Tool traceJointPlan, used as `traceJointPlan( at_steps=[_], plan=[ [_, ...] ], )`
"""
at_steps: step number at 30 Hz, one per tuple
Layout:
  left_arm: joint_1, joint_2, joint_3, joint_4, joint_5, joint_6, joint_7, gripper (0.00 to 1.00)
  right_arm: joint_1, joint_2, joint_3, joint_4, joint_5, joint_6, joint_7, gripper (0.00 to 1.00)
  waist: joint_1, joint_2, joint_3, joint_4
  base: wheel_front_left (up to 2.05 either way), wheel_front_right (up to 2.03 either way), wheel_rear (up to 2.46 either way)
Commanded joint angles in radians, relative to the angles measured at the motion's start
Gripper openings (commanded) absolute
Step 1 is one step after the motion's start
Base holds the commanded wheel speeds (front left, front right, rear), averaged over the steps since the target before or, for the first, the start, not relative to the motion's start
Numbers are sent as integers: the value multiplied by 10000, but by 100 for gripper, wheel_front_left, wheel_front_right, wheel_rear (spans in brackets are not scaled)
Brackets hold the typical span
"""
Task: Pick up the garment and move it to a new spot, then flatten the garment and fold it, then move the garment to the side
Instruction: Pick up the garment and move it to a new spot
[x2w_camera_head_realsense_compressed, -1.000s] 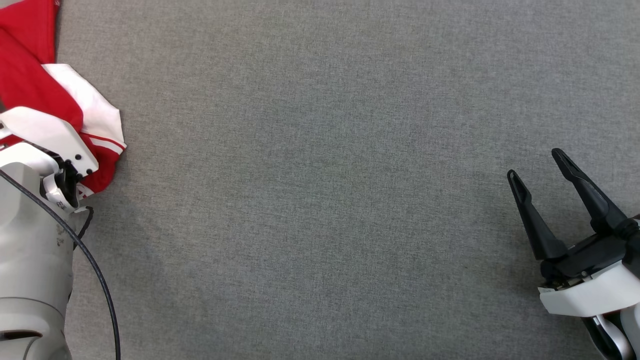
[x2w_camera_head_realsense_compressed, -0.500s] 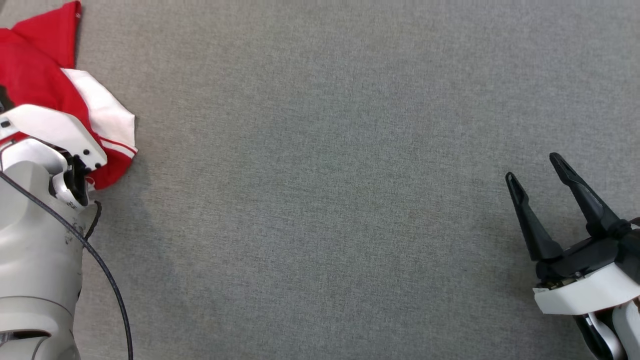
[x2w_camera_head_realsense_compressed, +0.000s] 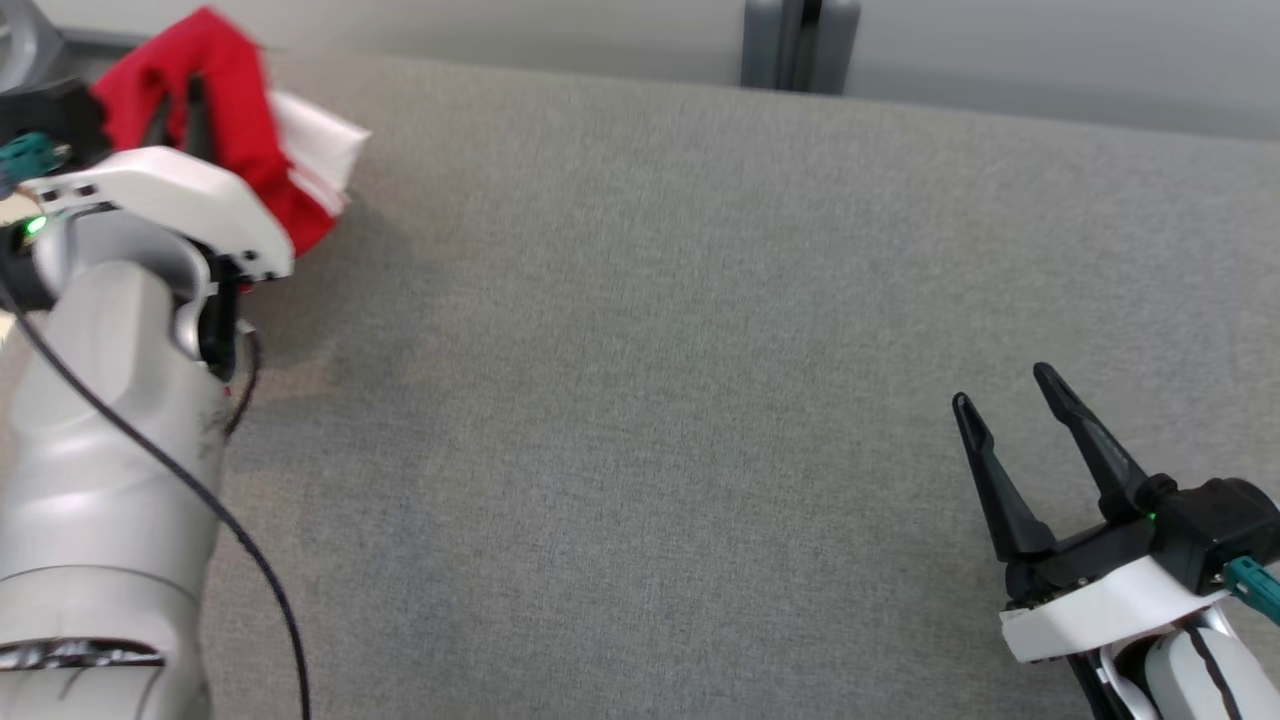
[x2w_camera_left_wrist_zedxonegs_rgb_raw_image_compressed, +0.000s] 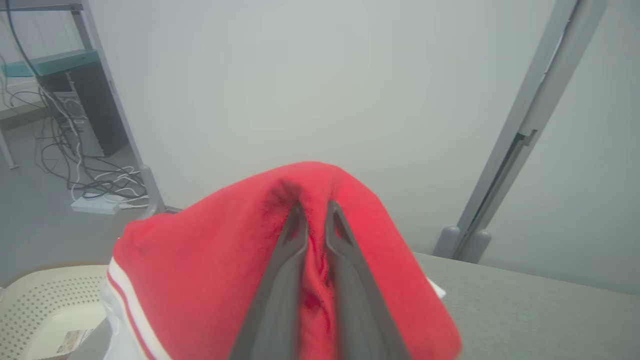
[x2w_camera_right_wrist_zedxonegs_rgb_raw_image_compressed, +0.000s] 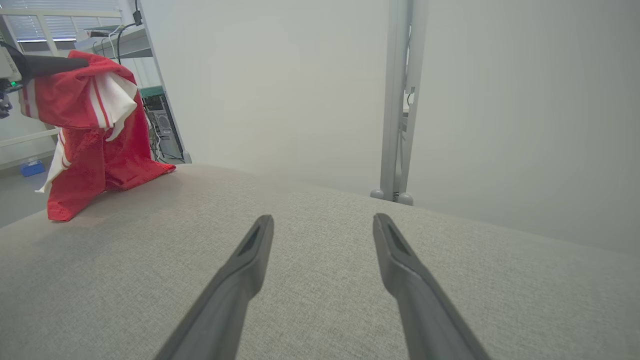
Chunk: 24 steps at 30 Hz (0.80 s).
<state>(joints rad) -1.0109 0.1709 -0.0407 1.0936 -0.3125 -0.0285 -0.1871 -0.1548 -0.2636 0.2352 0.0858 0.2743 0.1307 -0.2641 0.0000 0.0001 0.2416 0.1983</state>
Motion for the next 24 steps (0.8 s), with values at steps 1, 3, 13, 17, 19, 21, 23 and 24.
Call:
traceJointPlan(
  at_steps=[1,3,13,17,19,21,23,24],
  plan=[
    [-194,-198,-198,-102,63,-302,-68,0,111,177,-94,148,-91,1,-14,100,0,-1,-623,-154,0,0,0],
    [-233,-462,-425,-102,66,-547,56,0,173,435,-204,269,-136,2,-14,100,0,-1,-916,-268,0,0,0],
    [-171,-1162,-2189,-665,-369,-1015,868,0,186,1459,-563,698,-225,2,-16,100,0,-1,-1582,-1294,0,0,0],
    [401,-1204,-4183,-2553,-2480,-1033,1726,0,147,1701,-881,803,-141,2,-14,100,0,-1,-1641,-1778,0,0,0],
    [576,-1142,-4817,-3361,-3343,-1014,2062,0,125,1833,-1044,818,-115,2,-16,100,0,-1,-1663,-1959,0,0,0],
    [734,-1170,-5346,-4141,-4158,-987,2339,0,106,1904,-1176,843,-121,2,-16,100,0,-1,-1698,-2122,0,0,0],
    [843,-1186,-5812,-4929,-4932,-753,2551,0,118,1947,-1271,847,-164,2,-14,100,0,-1,-1741,-2244,0,0,0],
    [874,-1185,-6022,-5305,-5328,-589,2655,0,129,1983,-1307,852,-174,2,-14,100,0,-1,-1764,-2296,0,0,0]
  ],
)
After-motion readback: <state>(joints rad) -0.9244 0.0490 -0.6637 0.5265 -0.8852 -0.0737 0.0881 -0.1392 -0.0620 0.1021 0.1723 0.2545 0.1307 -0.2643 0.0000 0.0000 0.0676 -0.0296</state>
